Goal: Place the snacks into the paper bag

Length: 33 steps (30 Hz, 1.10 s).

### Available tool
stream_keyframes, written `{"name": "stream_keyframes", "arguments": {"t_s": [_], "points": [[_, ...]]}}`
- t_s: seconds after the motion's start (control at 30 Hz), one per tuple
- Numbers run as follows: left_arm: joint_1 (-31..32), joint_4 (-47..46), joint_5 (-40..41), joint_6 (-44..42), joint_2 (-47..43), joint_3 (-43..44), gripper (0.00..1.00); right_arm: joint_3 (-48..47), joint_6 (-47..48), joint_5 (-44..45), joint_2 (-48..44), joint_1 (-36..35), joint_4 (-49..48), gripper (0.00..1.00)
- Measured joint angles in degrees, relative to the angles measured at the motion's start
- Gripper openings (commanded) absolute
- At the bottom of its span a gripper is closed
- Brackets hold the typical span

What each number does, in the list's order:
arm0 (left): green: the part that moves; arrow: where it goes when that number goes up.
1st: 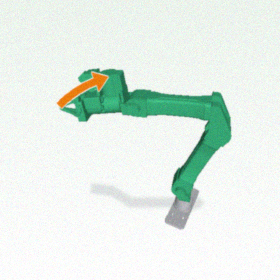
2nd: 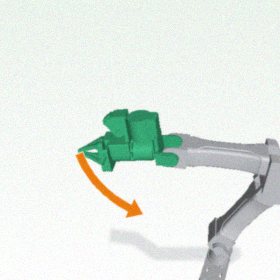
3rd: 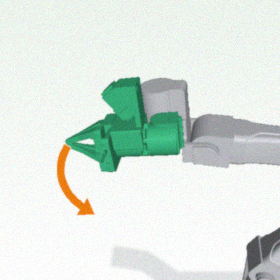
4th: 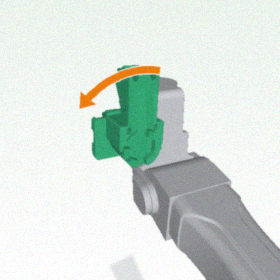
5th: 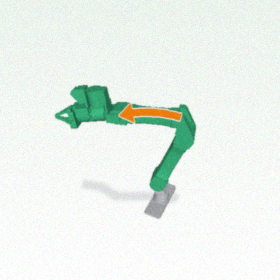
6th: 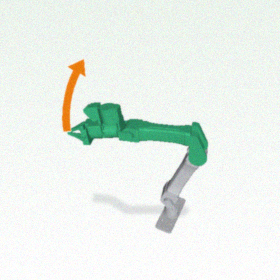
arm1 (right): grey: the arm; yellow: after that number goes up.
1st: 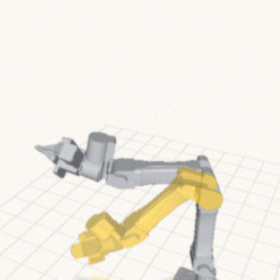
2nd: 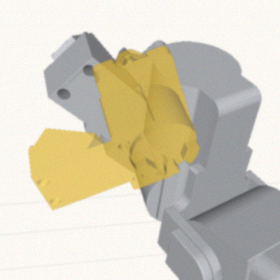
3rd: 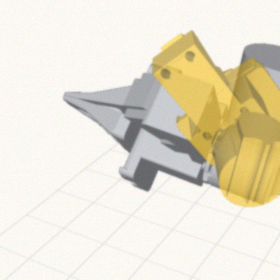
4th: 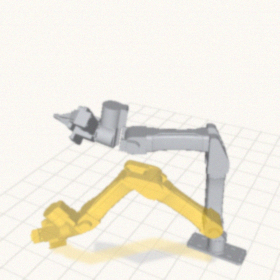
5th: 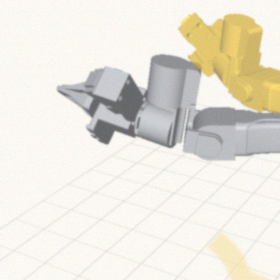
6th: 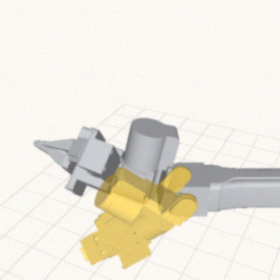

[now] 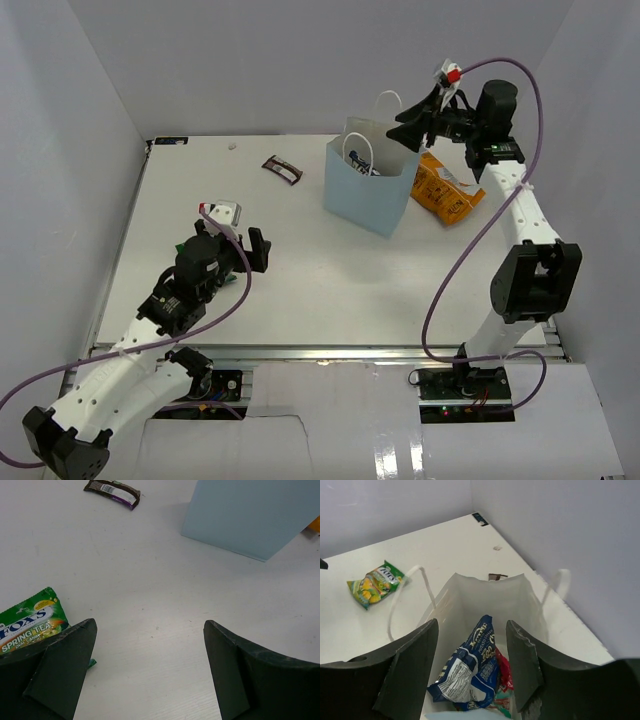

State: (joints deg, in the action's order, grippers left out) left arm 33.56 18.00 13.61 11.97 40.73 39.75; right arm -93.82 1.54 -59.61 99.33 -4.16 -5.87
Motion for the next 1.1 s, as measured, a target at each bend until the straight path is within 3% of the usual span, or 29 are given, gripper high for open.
{"name": "stream_keyframes", "arguments": {"t_s": [0.17,0.27,0.4,0.5,0.7,0.9,1.1], "points": [[0.0,0.1,4.5,2.5,1.7,-0.3,0.97,1.3,0.8,5.2,-9.9,3.1,5.5,0.62],[0.0,1.2,8.8,5.1,4.7,-0.3,0.91,6.3,3.0,9.2,-19.9,4.1,10.1,0.62],[-2.7,5.0,12.3,8.9,13.9,1.8,0.90,20.3,6.5,12.0,-34.7,4.7,14.9,0.63],[-8.9,7.3,12.2,11.9,22.1,4.4,0.90,33.5,9.0,12.7,-43.8,4.9,18.0,0.63],[-17.0,14.3,17.1,18.7,42.6,14.9,0.90,50.9,12.0,14.1,-48.8,4.9,23.5,0.64],[-17.2,17.7,19.0,20.5,55.9,19.4,0.89,53.4,13.7,14.5,-55.1,4.9,24.0,0.64],[-17.3,20.7,22.0,19.8,61.2,24.0,0.60,53.4,14.2,14.4,-56.0,4.9,23.8,0.64]]}}
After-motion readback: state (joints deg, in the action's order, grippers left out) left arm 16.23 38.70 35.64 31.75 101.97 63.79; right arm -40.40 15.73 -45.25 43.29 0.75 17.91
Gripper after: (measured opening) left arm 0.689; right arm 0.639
